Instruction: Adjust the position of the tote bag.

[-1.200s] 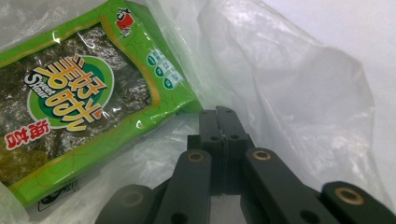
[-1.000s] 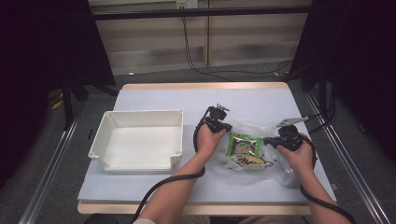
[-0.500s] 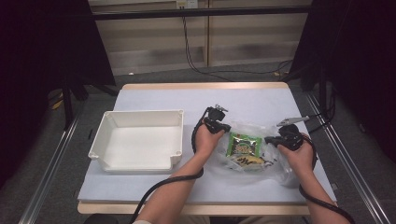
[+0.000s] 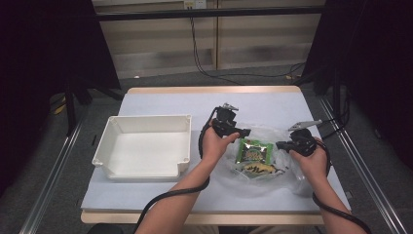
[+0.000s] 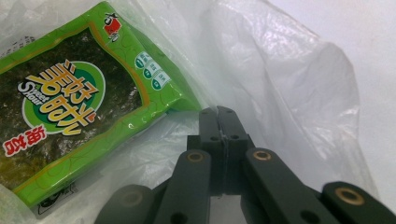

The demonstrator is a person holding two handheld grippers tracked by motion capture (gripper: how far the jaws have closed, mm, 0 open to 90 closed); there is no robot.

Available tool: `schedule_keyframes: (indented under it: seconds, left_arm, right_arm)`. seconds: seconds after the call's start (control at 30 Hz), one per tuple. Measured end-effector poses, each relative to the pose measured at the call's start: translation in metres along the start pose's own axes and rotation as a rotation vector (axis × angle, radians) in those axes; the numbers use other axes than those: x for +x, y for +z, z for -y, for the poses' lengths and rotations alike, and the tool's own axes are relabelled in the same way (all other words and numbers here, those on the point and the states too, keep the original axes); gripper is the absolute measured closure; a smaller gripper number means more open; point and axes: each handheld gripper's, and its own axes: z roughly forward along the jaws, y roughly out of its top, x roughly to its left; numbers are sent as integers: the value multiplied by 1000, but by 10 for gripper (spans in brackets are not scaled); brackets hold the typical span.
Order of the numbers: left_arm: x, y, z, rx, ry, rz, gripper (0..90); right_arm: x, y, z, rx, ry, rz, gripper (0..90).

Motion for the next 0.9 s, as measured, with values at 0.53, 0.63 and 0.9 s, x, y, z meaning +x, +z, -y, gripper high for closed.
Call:
schedule_keyframes:
  seconds: [0.53,0.63,0.9]
  left_arm:
    - [-15,-9,-2,70,127,70,444]
    - [-13,-9,-2,61,116,74,458]
    - [-13,-12,-2,55,92,69,446]
  right_arm:
    - [6,-11,-10,-11,25,12,612]
    - [9,-21,-14,-30,16,23,493]
    - [23,-39,-24,-52,3,14,388]
